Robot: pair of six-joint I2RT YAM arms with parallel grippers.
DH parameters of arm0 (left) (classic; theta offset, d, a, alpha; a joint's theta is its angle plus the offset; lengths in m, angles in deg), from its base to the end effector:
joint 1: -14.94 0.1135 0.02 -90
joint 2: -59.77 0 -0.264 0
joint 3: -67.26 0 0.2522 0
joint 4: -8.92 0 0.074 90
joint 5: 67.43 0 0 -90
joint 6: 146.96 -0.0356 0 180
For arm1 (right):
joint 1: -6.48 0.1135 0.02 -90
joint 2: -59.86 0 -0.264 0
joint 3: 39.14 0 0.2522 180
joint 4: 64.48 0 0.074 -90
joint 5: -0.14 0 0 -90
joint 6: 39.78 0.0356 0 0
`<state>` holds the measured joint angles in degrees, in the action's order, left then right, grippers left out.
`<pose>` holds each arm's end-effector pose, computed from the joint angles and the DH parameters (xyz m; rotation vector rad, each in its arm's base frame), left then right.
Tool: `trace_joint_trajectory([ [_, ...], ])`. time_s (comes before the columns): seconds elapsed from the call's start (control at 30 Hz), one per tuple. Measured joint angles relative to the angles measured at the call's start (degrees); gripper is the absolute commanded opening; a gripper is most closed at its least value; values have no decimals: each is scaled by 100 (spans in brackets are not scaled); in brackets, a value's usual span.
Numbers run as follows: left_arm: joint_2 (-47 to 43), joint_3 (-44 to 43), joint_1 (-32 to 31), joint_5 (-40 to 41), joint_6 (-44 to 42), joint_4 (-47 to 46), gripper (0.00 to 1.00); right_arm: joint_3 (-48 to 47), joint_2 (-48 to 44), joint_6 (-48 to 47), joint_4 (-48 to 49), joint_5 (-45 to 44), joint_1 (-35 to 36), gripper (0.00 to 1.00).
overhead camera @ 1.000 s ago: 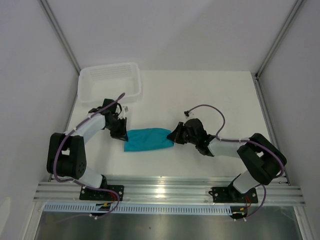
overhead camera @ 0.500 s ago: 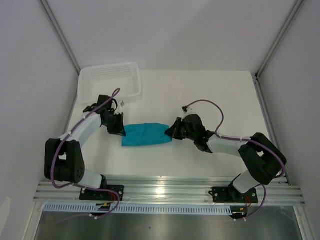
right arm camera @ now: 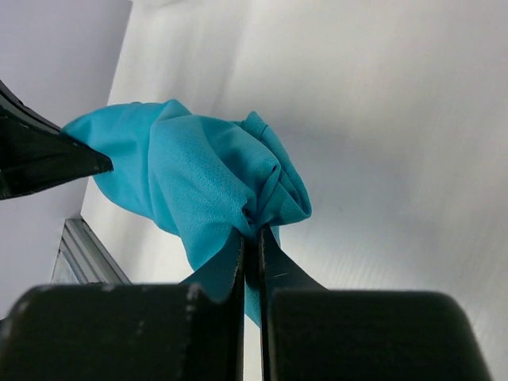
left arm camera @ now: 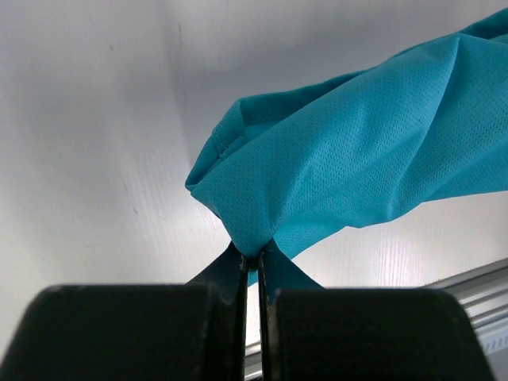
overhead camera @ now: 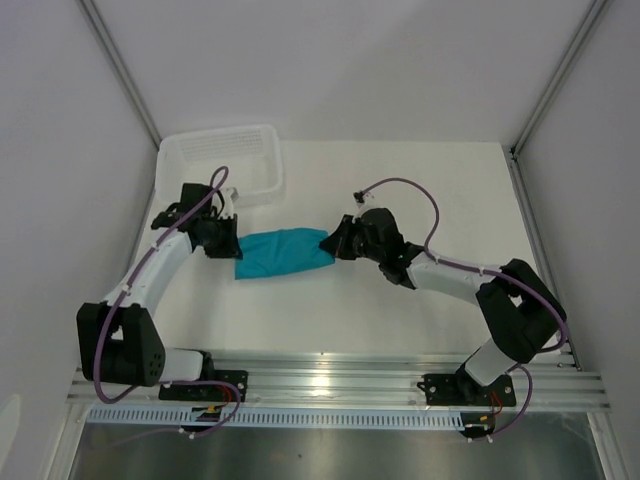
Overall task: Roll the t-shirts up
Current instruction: Place the rolled tshirt into the container
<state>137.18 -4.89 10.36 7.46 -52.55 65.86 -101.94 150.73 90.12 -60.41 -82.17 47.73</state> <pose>0.2626 -0.0303 0.2522 0.0909 2.6509 -0.4019 0.2573 0.2320 0.2143 -0.1186 2.1394 1.0135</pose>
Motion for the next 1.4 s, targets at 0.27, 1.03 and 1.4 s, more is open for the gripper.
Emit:
trace_joint_trajectory([
  [0.27, -221, -498, 302, 212, -109, -31, 0, -1139, 483, -358, -245, 212, -96, 0],
  [1.03, 393, -1458, 1001, 1255, -13, -1572, 1, -7265, 5023, -584, -195, 1102, -293, 0],
  [1.4, 1606, -2260, 1320, 1672, 11, -2138, 1, -9189, 6485, -955, -334, 562, -31, 0],
])
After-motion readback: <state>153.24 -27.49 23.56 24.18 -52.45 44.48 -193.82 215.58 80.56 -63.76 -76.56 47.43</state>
